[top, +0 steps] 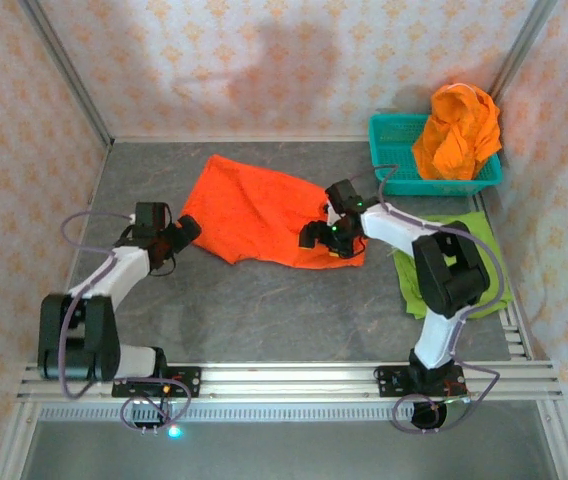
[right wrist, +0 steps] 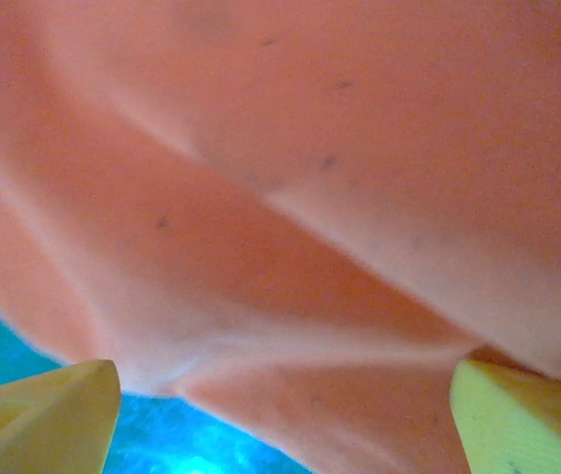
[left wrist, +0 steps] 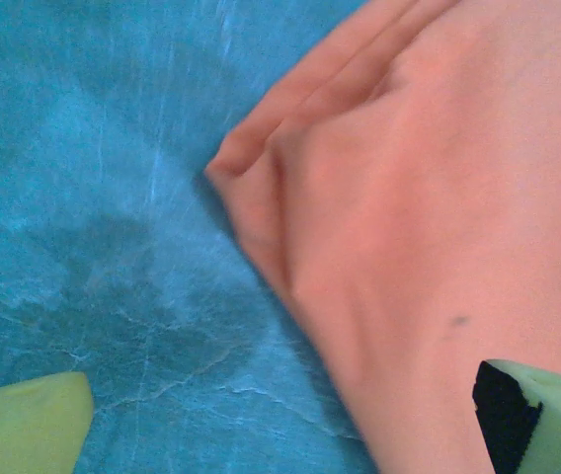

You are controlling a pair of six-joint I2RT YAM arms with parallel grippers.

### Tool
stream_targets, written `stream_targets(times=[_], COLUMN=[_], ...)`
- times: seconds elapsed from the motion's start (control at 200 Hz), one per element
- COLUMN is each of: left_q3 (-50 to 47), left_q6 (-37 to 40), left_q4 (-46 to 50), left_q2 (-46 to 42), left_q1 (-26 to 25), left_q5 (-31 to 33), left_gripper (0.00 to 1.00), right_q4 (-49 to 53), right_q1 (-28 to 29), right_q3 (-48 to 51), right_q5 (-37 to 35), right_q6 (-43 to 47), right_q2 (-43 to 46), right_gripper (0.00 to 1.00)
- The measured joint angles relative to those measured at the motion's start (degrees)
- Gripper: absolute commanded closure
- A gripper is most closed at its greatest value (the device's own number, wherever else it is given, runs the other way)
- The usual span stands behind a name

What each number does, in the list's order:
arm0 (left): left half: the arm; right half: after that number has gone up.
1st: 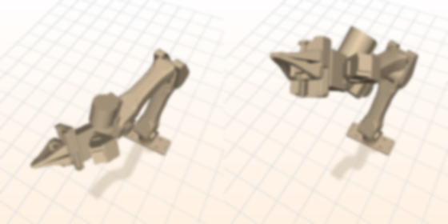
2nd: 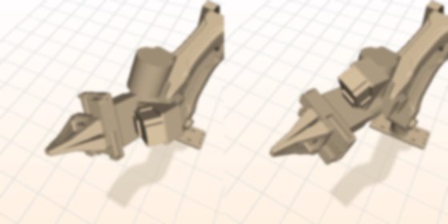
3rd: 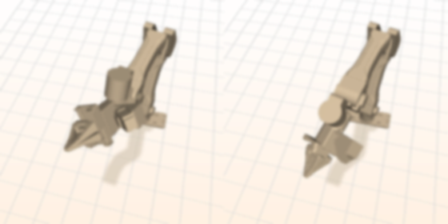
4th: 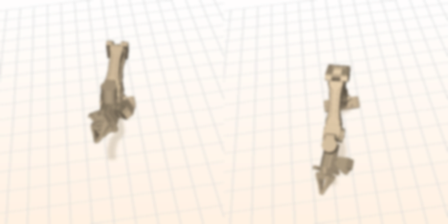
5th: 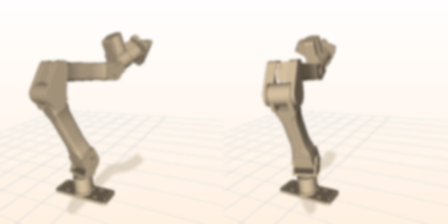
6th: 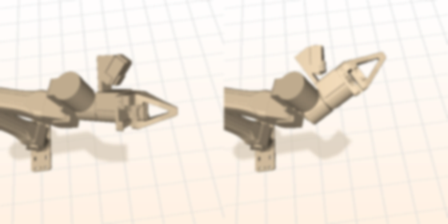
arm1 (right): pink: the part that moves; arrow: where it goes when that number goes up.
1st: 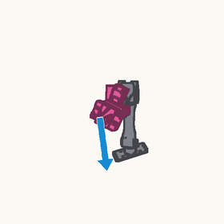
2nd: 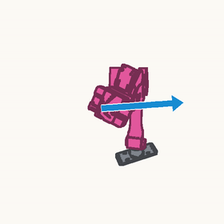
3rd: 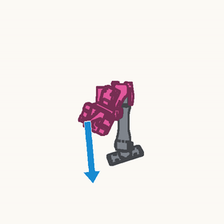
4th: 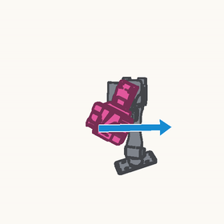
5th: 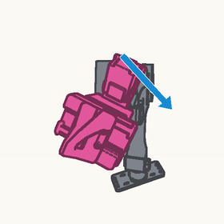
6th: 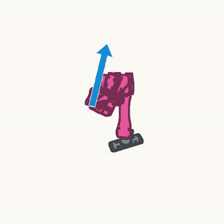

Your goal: Fold and stack the shorts

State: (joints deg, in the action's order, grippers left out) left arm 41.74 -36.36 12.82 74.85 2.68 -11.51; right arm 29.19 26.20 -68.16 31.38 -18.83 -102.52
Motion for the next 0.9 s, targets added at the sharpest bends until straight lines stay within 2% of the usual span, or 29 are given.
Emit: stream_targets(times=[0.065, 0.1, 0.205, 0.365, 0.515, 0.776, 0.901], left_q3=[2.4, 4.35, 9.9, 14.93, 16.81, 23.34, 25.27], left_q6=[0.55, 0.92, 2.36, 3.91, 4.37, 4.72, 4.15], left_q4=[1.68, 2.45, 3.89, 4.85, 4.81, 4.17, 2.6], left_q2=[-3.48, -4.42, -3.1, 5.62, 14.51, 23.91, 26.25], left_q1=[0.0, 0.0, 0.0, 0.0, 0.0, -0.02, -0.02], left_q5=[0.52, 0.66, 0.63, -0.02, -1.77, -4.35, -6.38], left_gripper=[0.0, 0.0, 0.04, 0.17, 0.3, 0.29, 0.2], right_q4=[-0.04, -0.13, -1.25, -1.77, -1.77, -1.81, -2.64], right_q1=[0.0, 0.0, 0.0, -0.28, -2.69, -3.74, -3.76], right_q3=[0.44, 0.55, 0.68, 0.92, 2.78, 5.33, 6.38], right_q5=[-0.07, -0.57, -4.5, -13.94, -16.65, -17.68, -17.66], right_q6=[0.63, 0.85, 1.16, 1.6, 1.29, 0.02, -0.87], right_q2=[4.22, 7.08, 15.65, 23.58, 23.89, 23.08, 22.97], right_gripper=[0.09, 0.0, 0.01, 0.0, 0.0, 0.0, 0.0])
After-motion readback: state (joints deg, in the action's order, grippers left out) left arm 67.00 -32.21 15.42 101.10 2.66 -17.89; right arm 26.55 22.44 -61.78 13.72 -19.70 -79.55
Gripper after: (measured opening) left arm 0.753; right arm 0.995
